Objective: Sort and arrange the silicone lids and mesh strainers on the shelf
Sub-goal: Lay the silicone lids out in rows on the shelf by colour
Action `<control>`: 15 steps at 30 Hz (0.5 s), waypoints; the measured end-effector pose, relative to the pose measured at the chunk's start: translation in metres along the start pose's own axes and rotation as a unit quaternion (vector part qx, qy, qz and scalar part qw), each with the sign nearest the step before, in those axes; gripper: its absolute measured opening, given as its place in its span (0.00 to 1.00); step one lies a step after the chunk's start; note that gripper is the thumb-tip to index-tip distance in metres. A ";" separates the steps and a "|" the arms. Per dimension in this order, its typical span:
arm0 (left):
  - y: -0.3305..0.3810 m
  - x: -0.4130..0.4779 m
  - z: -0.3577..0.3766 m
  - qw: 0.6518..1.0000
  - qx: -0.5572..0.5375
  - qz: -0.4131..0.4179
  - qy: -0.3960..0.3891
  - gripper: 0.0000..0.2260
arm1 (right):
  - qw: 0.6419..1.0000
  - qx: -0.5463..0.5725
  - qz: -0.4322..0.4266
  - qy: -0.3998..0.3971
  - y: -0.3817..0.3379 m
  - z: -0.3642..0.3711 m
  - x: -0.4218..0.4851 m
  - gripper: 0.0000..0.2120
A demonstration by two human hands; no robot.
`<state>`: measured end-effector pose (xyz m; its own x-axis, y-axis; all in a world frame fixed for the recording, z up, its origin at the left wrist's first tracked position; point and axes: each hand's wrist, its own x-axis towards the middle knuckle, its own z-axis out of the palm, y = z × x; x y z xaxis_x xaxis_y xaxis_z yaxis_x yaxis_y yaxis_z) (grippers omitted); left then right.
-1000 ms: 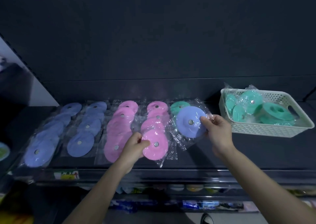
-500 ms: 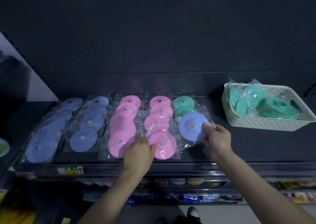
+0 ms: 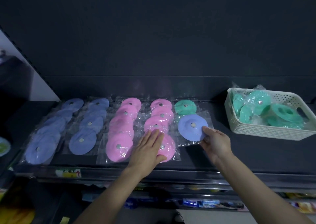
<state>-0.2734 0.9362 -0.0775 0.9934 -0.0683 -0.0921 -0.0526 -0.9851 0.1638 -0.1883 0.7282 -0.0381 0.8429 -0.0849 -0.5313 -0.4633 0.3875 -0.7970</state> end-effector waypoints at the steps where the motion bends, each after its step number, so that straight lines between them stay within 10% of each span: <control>1: 0.000 0.000 -0.003 1.000 -0.025 -0.007 0.014 0.35 | 1.000 0.007 0.007 -0.010 0.000 0.002 0.002 0.10; 15: -0.014 0.002 -0.028 0.943 -0.251 -0.125 0.179 0.18 | 0.984 -0.061 0.040 -0.165 0.004 0.053 0.006 0.06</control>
<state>-0.2675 0.9542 -0.0521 0.9438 0.3021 0.1343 0.1529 -0.7590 0.6329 -0.1705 0.7776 -0.0291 0.8358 0.2519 -0.4878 -0.5445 0.2669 -0.7952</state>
